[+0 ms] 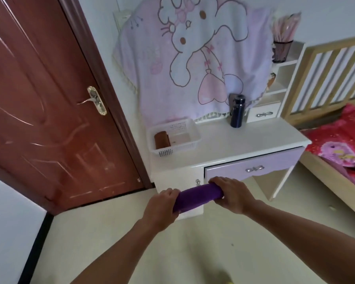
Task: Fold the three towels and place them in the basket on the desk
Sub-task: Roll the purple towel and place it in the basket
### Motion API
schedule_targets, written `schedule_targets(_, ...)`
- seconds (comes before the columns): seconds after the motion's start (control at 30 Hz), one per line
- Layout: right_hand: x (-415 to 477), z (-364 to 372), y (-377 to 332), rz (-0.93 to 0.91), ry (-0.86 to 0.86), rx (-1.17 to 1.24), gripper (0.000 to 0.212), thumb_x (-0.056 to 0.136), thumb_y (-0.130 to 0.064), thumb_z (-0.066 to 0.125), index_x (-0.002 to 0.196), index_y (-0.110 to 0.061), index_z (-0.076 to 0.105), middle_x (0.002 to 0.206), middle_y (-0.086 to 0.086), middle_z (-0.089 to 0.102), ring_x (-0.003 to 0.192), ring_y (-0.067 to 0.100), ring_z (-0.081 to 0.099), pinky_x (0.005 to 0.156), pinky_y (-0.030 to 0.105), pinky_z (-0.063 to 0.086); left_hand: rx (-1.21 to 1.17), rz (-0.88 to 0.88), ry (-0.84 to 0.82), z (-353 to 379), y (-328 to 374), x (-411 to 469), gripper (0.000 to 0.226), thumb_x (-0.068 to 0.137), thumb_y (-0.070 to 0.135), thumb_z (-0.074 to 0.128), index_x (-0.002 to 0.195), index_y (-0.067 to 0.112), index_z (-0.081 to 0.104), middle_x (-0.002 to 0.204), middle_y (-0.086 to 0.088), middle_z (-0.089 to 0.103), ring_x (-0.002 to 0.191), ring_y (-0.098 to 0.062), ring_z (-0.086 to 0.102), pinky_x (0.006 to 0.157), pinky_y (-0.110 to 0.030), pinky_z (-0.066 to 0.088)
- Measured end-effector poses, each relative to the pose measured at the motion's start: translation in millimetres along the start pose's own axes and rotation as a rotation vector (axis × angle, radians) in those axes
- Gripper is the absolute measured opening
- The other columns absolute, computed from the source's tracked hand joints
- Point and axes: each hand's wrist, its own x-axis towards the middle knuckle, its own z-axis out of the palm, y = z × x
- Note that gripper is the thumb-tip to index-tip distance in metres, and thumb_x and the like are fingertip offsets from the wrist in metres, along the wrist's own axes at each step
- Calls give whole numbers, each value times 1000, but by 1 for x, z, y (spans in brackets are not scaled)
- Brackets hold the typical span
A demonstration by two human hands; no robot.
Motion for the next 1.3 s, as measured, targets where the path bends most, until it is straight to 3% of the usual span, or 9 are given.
schedule_targets(0.2,110,-25,34,53,-117,202,47,72,-32,73,115,-27,55,101,-11,67,90,16,62,75,29,46,-257,-259,-16,0,-20,80,46,76,30,70,118,23,52,108,6,54,89,-14,60,79,-30,53)
schedule_targets(0.4,215,-27,67,210,-212,504,46,65,-18,73,107,-31,58,90,-12,68,88,10,64,82,35,54,-612,-428,-28,-2,-60,160,49,65,21,78,108,24,55,96,9,64,87,-9,63,75,-30,58)
schedule_targets(0.53,293,-30,82,279,-205,614,40,72,-12,70,108,-25,59,89,-6,68,84,11,65,74,28,54,-743,-463,2,-3,-92,222,54,65,23,80,112,24,55,100,9,64,90,-9,63,76,-31,58)
schedule_targets(0.7,390,-27,106,392,-163,724,32,76,-5,65,106,-17,62,95,6,67,89,26,66,79,43,59,-847,-515,43,3,-125,305,47,70,23,79,109,24,52,97,9,61,87,-8,61,70,-24,55)
schedule_targets(0.87,467,-5,120,411,-212,611,33,80,-7,64,110,-18,63,93,0,66,87,22,64,75,35,56,-1019,-639,-1,26,-139,359,49,74,25,80,112,19,50,102,4,62,88,-6,60,68,-14,49)
schedule_targets(1.03,519,42,129,341,-355,427,34,84,-10,59,118,-15,64,106,3,66,94,21,62,74,29,49,-1077,-788,-37,52,-152,384,58,78,27,76,125,15,44,113,3,59,97,-11,59,72,-12,48)
schedule_targets(1.17,550,84,133,252,-498,317,37,86,-9,57,122,-14,64,116,5,65,99,22,60,84,33,51,-955,-940,-83,72,-162,400,63,78,31,75,128,16,39,117,1,57,104,-17,59,86,-26,51)
schedule_targets(1.3,569,126,139,147,-670,224,34,86,-9,58,119,-13,66,118,7,65,103,23,60,88,35,50,-696,-1082,-195,94,-159,410,53,80,46,67,116,23,37,113,2,61,102,-22,63,89,-39,52)
